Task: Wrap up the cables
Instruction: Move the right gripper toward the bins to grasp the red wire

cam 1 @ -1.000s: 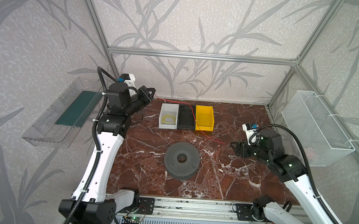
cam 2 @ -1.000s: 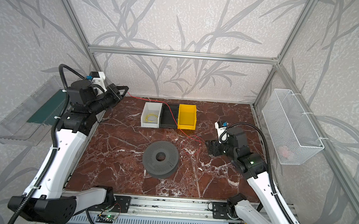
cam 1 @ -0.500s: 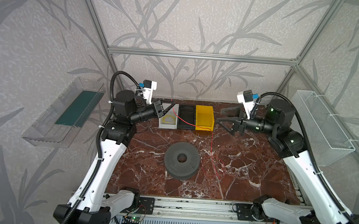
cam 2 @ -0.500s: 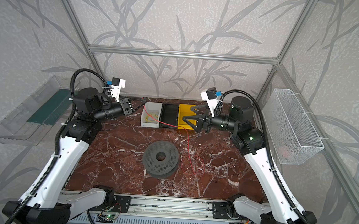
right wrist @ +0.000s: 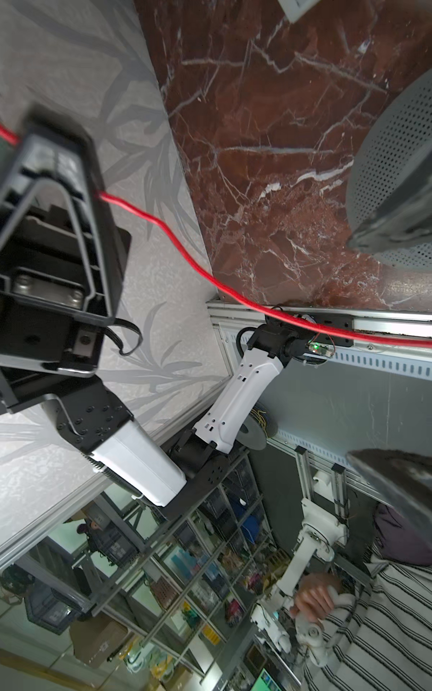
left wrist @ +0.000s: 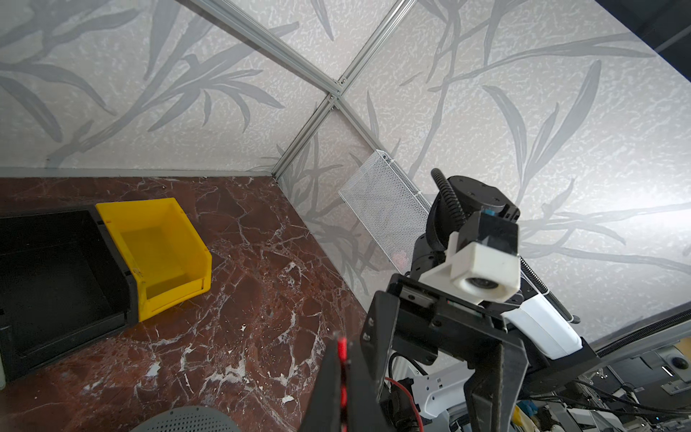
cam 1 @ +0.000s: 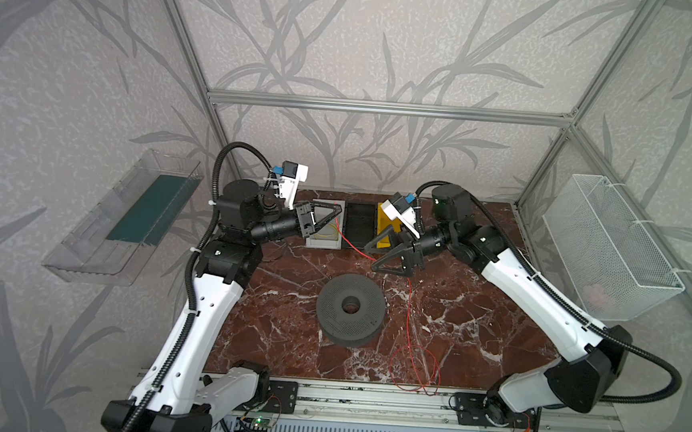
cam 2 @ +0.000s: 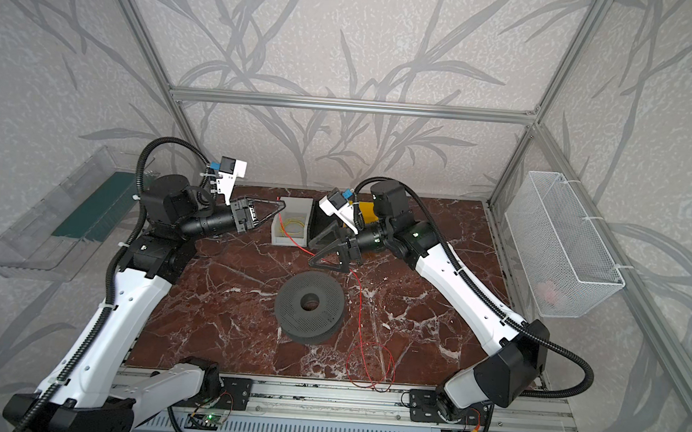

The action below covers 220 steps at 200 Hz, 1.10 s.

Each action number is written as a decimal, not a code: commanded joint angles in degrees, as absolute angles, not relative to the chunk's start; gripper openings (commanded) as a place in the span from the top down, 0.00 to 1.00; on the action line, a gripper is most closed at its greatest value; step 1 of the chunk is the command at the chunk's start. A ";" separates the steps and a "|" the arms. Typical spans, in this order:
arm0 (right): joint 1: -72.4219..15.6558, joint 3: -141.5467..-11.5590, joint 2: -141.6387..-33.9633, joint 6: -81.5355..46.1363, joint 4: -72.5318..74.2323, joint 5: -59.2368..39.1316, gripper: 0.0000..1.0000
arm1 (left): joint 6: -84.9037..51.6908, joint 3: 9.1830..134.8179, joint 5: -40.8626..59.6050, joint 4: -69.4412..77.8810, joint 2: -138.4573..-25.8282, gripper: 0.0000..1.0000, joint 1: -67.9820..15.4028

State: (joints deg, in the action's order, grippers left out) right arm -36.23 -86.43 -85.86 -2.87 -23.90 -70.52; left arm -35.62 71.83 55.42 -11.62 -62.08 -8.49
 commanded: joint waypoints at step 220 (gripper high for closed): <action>-37.79 -60.65 -70.31 0.78 -27.80 -47.77 1.00 | -46.00 80.23 23.47 -11.01 -65.57 1.00 2.39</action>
State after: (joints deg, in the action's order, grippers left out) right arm -37.74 -61.41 -71.61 0.08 -19.40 -47.31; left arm -47.46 75.02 34.57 -12.82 -63.35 -0.23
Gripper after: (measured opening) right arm 0.047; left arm 0.048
